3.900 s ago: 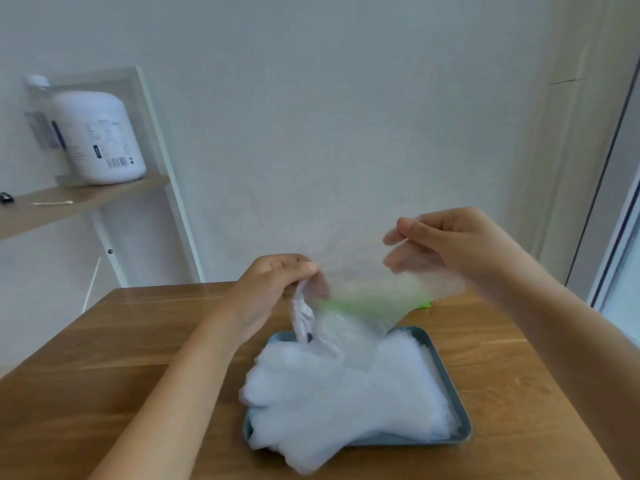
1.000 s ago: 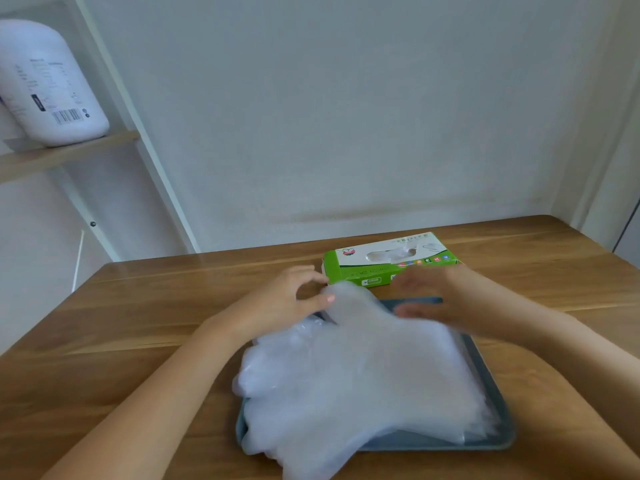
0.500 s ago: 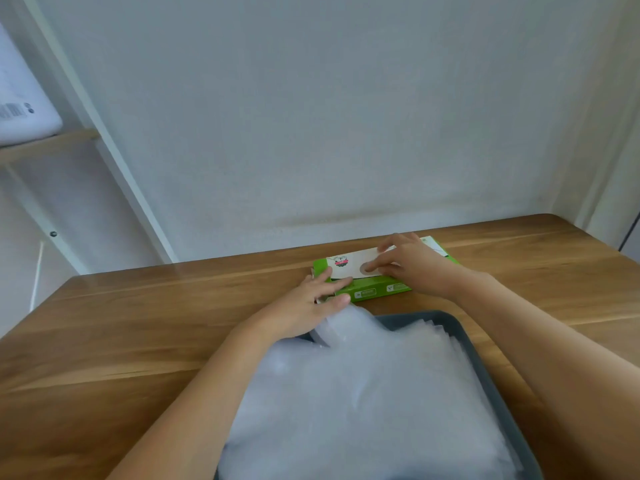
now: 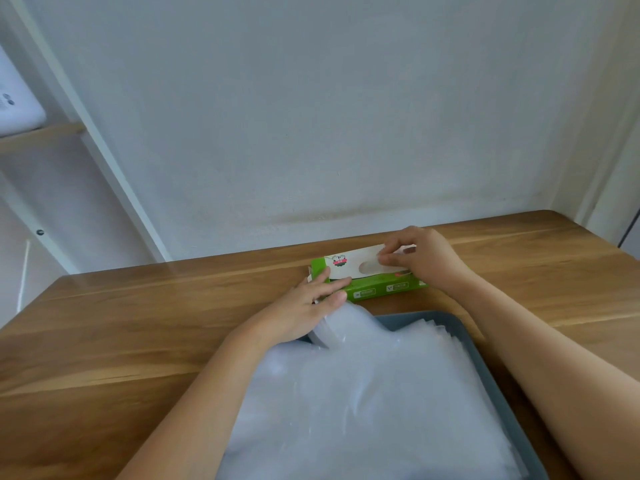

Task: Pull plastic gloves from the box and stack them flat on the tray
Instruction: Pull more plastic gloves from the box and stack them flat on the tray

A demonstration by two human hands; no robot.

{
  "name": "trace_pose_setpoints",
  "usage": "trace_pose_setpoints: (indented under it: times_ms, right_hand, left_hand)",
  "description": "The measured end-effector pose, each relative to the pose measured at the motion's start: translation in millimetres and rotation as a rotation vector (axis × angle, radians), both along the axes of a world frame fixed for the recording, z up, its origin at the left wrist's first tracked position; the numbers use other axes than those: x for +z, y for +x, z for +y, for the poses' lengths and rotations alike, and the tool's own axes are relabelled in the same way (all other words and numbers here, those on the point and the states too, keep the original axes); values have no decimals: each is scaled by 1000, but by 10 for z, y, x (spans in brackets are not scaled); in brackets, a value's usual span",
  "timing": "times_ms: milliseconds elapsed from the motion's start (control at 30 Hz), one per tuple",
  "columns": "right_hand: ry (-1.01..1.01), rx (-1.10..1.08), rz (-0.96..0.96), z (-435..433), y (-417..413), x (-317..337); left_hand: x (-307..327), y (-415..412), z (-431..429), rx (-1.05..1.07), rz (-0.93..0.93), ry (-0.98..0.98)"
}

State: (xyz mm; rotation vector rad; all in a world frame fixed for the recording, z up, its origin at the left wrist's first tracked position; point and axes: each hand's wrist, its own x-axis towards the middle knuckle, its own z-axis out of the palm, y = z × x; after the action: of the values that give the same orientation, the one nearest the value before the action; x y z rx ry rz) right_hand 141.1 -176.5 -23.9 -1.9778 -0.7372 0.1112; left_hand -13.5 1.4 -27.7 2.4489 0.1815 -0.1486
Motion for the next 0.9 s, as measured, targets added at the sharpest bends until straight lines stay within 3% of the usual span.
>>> trace_pose_setpoints:
  times_ms: [167, 400, 567, 667, 767, 900]
  right_hand:
    - [266, 62, 251, -52, -31, 180]
    - [788, 208, 286, -83, -320, 879]
    - [694, 282, 246, -194, -612, 1194]
    - [604, 293, 245, -241, -791, 1252]
    - [550, 317, 258, -273, -956, 1245]
    - [488, 322, 301, -312, -1095, 1154]
  left_hand:
    - [-12, 13, 10, 0, 1, 10]
    - [33, -17, -8, 7, 36, -20]
    - [386, -126, -70, 145, -95, -128]
    - [670, -217, -46, 212, -261, -320]
    - [872, -291, -84, 28, -377, -475]
    - [1014, -443, -479, -83, -406, -463]
